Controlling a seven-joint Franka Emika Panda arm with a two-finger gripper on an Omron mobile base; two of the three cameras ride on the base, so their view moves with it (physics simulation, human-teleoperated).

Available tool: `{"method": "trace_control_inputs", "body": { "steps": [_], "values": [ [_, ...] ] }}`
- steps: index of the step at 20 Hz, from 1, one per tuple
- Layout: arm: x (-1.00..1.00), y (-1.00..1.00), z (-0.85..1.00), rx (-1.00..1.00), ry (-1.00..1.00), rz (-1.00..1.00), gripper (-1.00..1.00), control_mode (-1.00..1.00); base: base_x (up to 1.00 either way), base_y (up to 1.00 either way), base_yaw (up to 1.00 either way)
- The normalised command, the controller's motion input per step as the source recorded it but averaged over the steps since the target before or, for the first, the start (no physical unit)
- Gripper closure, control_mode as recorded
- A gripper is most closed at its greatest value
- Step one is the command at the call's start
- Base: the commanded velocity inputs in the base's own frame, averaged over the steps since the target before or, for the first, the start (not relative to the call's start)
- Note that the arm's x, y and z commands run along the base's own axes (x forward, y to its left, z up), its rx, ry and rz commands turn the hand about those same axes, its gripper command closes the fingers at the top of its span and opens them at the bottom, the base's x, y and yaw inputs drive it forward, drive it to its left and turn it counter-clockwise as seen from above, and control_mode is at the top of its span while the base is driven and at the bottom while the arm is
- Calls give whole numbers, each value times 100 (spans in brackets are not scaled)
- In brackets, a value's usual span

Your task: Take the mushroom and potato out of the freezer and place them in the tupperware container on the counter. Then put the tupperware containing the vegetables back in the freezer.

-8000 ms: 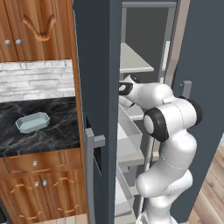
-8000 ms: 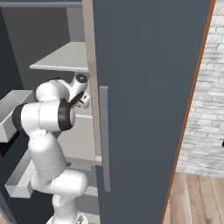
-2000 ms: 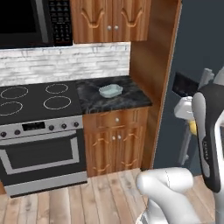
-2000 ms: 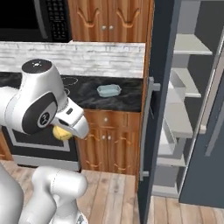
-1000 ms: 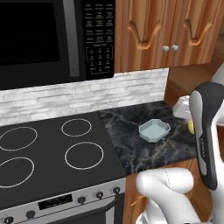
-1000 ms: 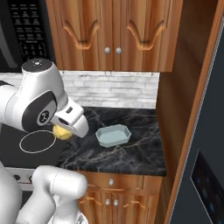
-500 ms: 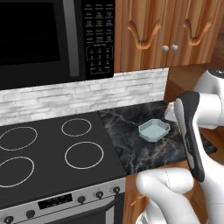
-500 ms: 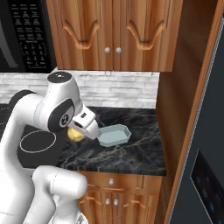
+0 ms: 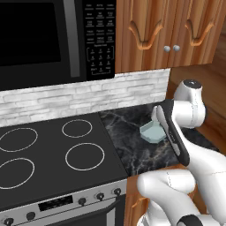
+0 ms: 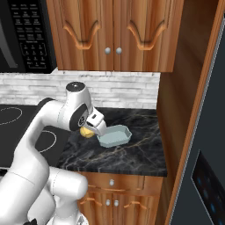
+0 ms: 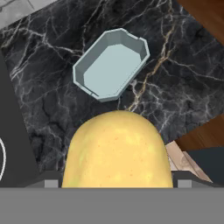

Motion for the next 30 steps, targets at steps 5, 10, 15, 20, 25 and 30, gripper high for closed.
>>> {"method": "trace_control_inputs", "body": {
  "steps": [5,10,15,20,25,30],
  "values": [
    [100,0,-59,0,13,-4,100,-100,0,0,0],
    [91,-14,-48,0,10,-5,100,-100,0,0,0],
    [63,-31,-35,1,13,-4,100,-100,0,0,0],
    [44,-21,-39,5,11,-1,100,-100,0,0,0],
    [44,0,-35,6,6,0,100,-100,0,0,0],
    [0,0,-42,1,4,0,100,-100,0,0,0]
  ]
}}
